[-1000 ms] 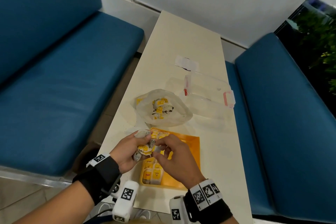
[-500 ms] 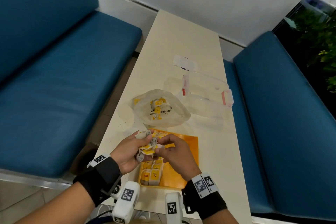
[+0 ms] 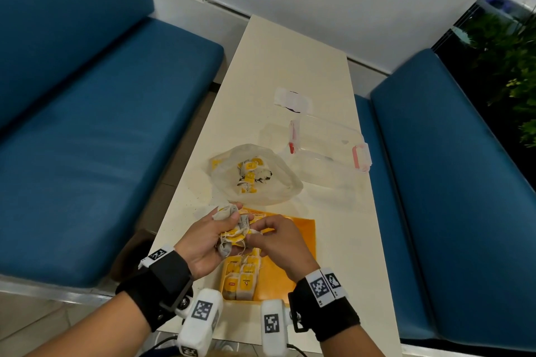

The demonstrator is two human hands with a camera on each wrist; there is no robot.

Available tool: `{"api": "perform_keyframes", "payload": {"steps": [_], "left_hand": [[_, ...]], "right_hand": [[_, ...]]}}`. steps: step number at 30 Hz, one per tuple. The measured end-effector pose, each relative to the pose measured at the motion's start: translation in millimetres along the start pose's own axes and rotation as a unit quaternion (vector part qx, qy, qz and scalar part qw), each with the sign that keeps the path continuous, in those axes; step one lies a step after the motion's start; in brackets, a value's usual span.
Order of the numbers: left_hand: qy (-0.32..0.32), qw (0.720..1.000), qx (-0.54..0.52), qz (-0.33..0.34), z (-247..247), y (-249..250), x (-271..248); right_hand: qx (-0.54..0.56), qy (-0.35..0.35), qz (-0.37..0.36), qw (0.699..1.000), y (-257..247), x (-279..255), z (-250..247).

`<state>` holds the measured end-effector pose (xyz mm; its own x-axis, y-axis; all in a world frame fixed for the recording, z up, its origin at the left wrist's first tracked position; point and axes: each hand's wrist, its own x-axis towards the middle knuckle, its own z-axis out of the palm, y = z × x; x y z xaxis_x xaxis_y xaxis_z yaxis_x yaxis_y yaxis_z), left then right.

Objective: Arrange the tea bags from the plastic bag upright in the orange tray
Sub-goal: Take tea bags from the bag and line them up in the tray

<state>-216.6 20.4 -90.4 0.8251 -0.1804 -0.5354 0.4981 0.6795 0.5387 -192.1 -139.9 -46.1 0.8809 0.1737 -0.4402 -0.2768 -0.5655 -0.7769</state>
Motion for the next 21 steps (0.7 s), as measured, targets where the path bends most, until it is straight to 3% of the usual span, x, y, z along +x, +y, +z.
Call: {"api": "perform_keyframes", "payload": {"steps": [5,15,21], "left_hand": [[-0.001,1.000,0.003,0.007,2.8,2.1,1.9],[0.021,0.999,-0.008,0.028,-6.7,19.0,6.3],[0.037,0.999,-0.002,0.022,-15.7,22.9,7.8]], "right_hand": [[-0.055,0.025,-0.017,0.998,3.3,6.2,-0.1],[-0.047,-0.027,0.005,0.999,16.8,13.4,-8.1],[-0.143,0.031,-0.045,0.988,27.7,18.5,-22.3]]}}
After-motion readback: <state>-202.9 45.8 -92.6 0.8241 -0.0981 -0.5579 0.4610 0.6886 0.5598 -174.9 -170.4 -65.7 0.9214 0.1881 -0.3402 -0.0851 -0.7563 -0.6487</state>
